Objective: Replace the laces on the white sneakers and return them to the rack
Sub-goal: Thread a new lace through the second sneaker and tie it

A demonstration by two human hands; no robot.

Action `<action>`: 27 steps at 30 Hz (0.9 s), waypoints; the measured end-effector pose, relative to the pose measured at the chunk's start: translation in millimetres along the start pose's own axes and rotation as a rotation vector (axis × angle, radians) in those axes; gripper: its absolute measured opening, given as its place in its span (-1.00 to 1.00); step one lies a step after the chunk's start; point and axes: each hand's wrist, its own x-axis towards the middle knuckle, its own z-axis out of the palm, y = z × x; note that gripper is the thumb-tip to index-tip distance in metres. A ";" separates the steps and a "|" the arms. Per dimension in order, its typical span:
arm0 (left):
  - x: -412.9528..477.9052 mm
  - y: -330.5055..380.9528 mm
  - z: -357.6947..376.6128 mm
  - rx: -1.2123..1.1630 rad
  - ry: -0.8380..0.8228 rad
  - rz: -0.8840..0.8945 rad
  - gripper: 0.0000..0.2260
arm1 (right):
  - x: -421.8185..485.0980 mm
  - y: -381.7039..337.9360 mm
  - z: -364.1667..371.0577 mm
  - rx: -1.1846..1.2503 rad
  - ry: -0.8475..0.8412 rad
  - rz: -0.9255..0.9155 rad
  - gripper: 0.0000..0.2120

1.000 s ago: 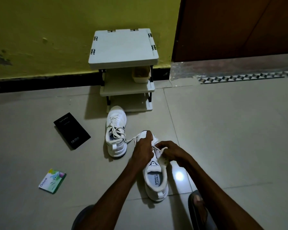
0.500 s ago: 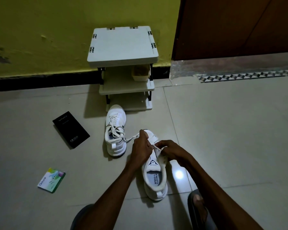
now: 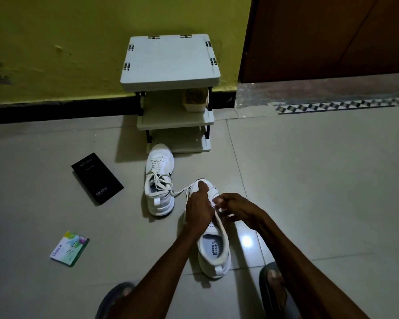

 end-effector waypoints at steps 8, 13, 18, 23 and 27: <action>16.5 1.3 -10.6 -0.226 -0.291 -0.360 -0.51 | 20.1 19.6 21.5 -0.277 0.471 -0.302 -0.86; 25.4 0.5 -14.1 -0.306 -0.351 -0.409 -0.52 | 15.8 -2.1 6.5 -0.301 0.562 -0.428 -0.85; 24.9 -5.3 -7.6 -0.109 -0.472 -0.225 -0.36 | -31.0 -87.0 -21.8 0.469 0.485 -0.580 -0.88; 27.9 4.3 -15.9 0.054 -0.443 -0.050 -0.58 | -34.1 -79.6 -19.1 0.106 0.323 -0.381 -0.78; 37.6 4.2 -36.2 0.297 -0.309 0.199 -0.65 | -2.3 -21.5 -8.0 -0.746 0.339 -0.085 -0.82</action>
